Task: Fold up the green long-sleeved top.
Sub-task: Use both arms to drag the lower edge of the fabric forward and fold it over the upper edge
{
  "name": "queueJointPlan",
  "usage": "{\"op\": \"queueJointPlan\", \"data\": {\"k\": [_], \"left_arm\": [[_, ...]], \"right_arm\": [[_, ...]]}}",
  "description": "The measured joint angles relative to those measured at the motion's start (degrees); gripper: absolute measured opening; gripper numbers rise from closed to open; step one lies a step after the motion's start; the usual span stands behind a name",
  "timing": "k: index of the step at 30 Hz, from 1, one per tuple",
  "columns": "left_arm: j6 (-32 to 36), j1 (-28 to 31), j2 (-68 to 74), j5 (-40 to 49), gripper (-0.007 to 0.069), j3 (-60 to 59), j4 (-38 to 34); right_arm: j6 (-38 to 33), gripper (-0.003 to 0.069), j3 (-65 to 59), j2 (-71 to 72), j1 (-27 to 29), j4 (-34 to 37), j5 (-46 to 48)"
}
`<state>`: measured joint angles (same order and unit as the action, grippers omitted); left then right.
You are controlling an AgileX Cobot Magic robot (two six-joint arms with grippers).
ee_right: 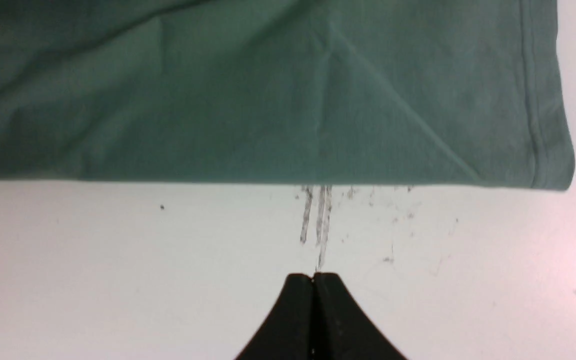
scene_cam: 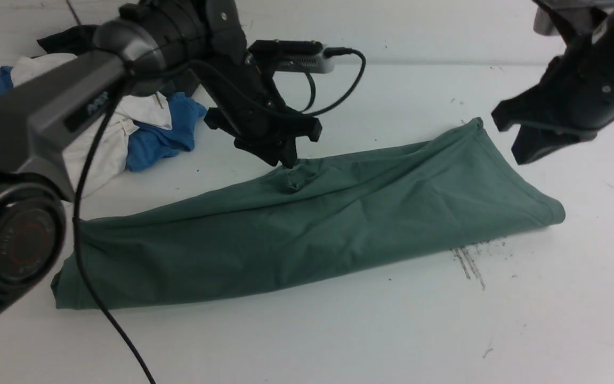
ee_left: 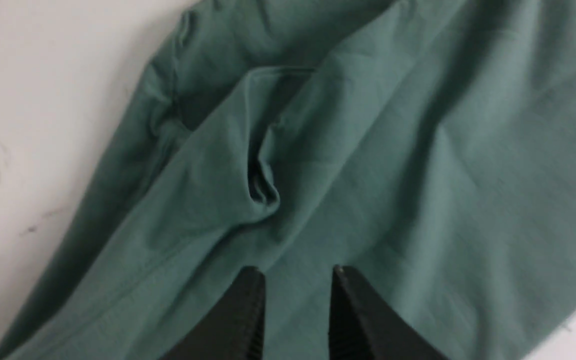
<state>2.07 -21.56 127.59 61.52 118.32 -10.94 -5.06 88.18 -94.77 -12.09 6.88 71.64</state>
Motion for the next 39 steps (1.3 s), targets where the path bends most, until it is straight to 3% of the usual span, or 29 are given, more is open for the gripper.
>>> {"op": "queueJointPlan", "data": {"k": [4, 17, 21, 22, 23, 25, 26, 34, 39], "left_arm": [[-3.84, -1.97, 3.46, -2.95, 0.0273, 1.46, 4.79], [-5.01, -2.40, 8.54, -9.14, 0.0278, 1.61, 7.79], [-5.01, -2.40, 9.06, -9.06, 0.0220, 1.61, 7.91], [-5.01, -2.40, 9.12, -8.95, 0.0157, 1.61, 8.04], [-5.01, -2.40, 9.12, -8.95, 0.0157, 1.61, 8.04], [-4.95, -2.40, 9.12, -8.74, 0.0048, 1.82, 8.75], [-4.95, -2.35, 9.12, -8.60, 0.0031, 2.09, 8.98], [-5.63, 0.47, 9.17, -7.27, 0.0013, 8.33, 8.95], [-11.05, 3.73, 9.41, -7.26, 0.0013, 9.65, 8.63]], "right_arm": [[-0.20, -0.0014, -4.07, 0.60, 0.00, 0.00, 0.02], [-0.81, -0.0014, -5.80, 0.60, 0.00, 0.01, -2.00], [-0.81, -0.0014, -5.80, 0.60, 0.00, 0.01, -2.76], [-0.81, -0.0014, -5.80, 0.60, 0.00, 0.01, -3.19], [-0.81, -0.0014, -5.80, 0.60, 0.00, 0.01, -3.23], [-0.81, -0.0014, -5.80, 0.60, 0.00, 0.01, -4.08], [-0.81, -0.0014, -5.80, 0.60, 0.00, 0.01, -4.13], [-0.81, -0.0014, -5.80, 0.60, 0.00, 0.01, -4.89], [-0.81, -0.0014, -5.80, 0.60, 0.00, 0.37, -6.65]]}}
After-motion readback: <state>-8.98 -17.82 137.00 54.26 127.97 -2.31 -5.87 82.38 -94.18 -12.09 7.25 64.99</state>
